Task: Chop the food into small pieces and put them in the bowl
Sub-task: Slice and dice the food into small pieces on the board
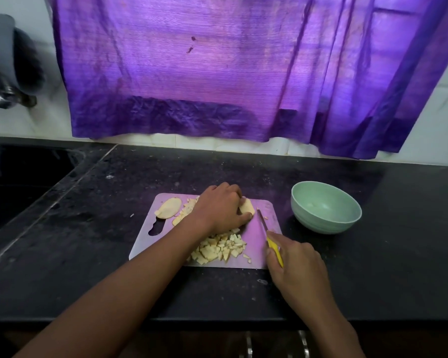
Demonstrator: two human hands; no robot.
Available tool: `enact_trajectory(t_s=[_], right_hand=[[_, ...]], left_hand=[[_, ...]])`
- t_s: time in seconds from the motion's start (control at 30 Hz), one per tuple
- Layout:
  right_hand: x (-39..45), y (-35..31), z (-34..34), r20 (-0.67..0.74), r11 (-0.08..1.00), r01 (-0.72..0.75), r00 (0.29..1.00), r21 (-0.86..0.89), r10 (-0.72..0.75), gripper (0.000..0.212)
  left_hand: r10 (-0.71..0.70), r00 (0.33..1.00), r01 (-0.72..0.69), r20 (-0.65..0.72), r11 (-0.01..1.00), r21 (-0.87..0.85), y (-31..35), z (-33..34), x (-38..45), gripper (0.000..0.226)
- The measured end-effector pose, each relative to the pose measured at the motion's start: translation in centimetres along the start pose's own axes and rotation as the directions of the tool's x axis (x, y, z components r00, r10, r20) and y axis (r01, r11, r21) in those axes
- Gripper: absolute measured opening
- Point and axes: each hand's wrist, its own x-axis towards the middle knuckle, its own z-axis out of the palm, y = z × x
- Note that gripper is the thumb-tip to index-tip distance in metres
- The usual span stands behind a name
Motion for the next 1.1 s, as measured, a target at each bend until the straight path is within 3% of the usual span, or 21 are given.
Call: enact_trajectory(t_s=[0.5,1.1], right_hand=[[2.7,-0.6,0.7,-0.067,0.999,0.018,0.998,0.028,-0.016,0.046],[3.4,-1.1,0.9,0.014,0.998,0.016,1.000,-0.061,-0.015,0.043]], left_hand=[[-0.054,0.998,0.050,-0.018,0.987,-0.153,-0.7,0.4,0.5,0.064],[-0.087,0.996,0.085,-0.001,0.981,-0.175,-0.2,0.3,0.3,0.057]])
